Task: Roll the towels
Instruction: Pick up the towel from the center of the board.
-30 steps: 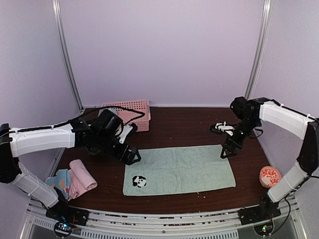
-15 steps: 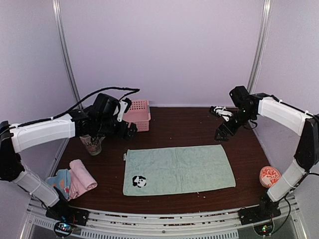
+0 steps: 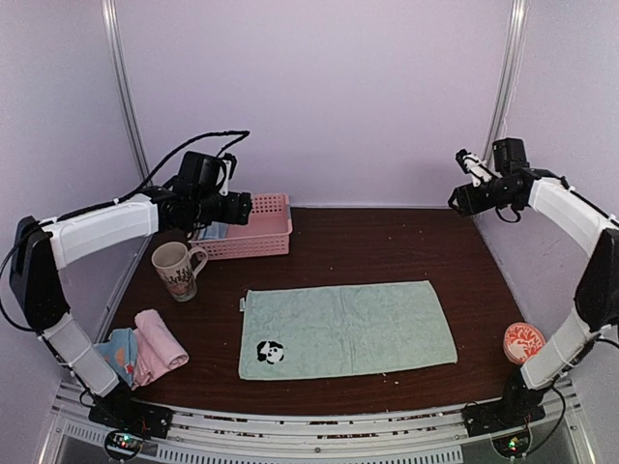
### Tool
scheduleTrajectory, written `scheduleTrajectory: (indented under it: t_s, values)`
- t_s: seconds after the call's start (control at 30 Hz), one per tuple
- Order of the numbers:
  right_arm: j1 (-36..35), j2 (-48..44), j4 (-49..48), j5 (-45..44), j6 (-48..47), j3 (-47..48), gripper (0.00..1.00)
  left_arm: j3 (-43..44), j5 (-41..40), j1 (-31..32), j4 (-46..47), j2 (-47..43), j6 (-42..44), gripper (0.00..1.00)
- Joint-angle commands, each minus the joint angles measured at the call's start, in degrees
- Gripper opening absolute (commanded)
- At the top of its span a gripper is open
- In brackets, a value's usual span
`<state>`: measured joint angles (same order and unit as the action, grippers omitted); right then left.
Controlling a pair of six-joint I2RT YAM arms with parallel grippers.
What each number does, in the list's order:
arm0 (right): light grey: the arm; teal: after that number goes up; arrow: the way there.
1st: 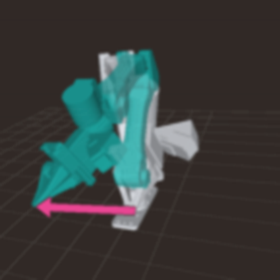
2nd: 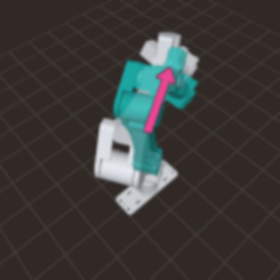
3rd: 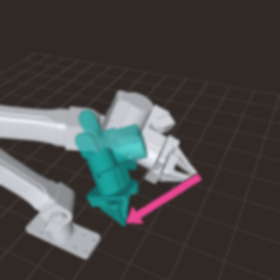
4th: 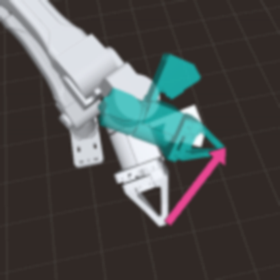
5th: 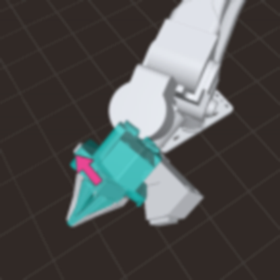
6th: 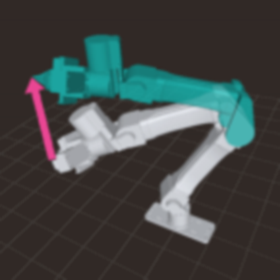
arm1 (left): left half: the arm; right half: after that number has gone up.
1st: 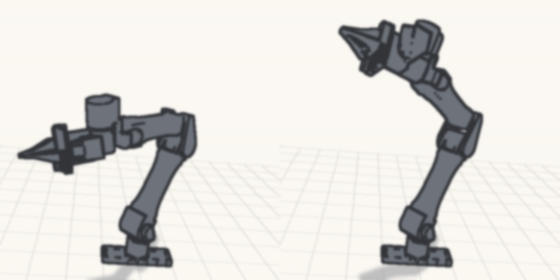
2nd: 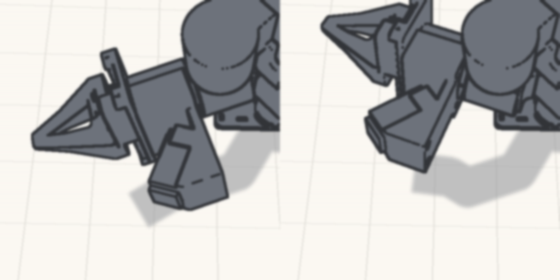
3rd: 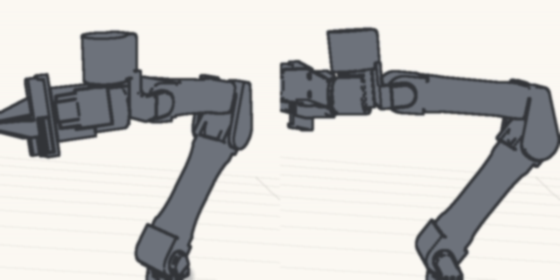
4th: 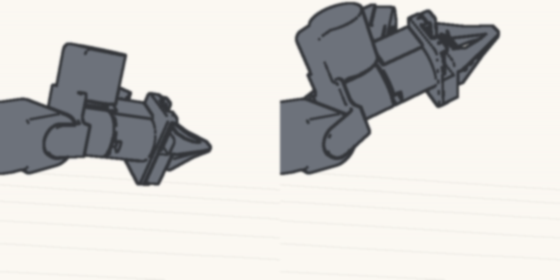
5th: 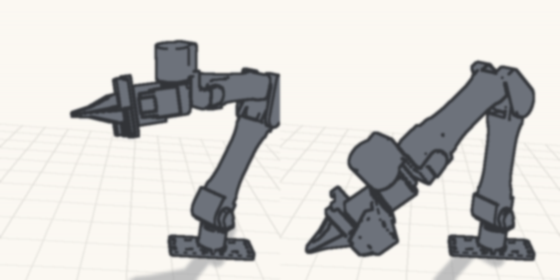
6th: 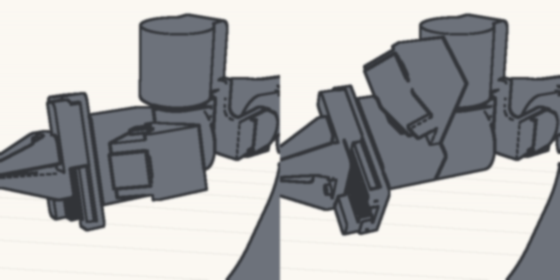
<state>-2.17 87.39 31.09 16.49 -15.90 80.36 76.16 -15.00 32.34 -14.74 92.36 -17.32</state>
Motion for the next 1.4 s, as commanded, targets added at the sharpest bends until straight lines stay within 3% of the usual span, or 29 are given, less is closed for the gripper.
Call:
scheduleTrajectory:
  t_s: [0.0, 0.1, 0.2, 0.33, 0.73, 1.1, 1.37]
  values:
    - [1.86, 8.29, 8.62, 8.52, -1.55, 0.35, 0.62, -1.59, 7.60, -0.09, -1.13, 4.33, -1.57, 0.65]
    - [1.98, 11.72, 10.90, 8.37, -4.10, -0.97, 0.50, -4.73, 12.95, -0.16, 0.58, 4.19, -2.42, 0.46]
    - [1.91, 15.41, 12.49, 8.49, -5.58, -1.63, 0.41, -5.98, 16.23, -0.08, 0.25, 4.85, -4.42, 0.39]
    - [1.91, 19.41, 13.71, 9.85, -5.98, -1.51, 0.36, -6.38, 20.93, -0.05, -0.53, 6.22, -5.10, 0.40]
    - [-0.76, 26.66, 15.68, 12.46, -7.18, -0.86, 0.31, -7.41, 22.99, -0.07, -2.22, 8.22, -5.27, 0.42]
    - [-4.86, 28.67, 13.17, 7.60, -5.64, -0.87, 0.29, -7.43, 24.01, -0.01, -2.01, 9.04, -5.09, 0.41]
    - [-9.30, 26.71, 9.72, -3.92, -5.32, -4.66, 0.25, -7.86, 23.21, -0.08, -2.05, 8.88, -5.01, 0.41]
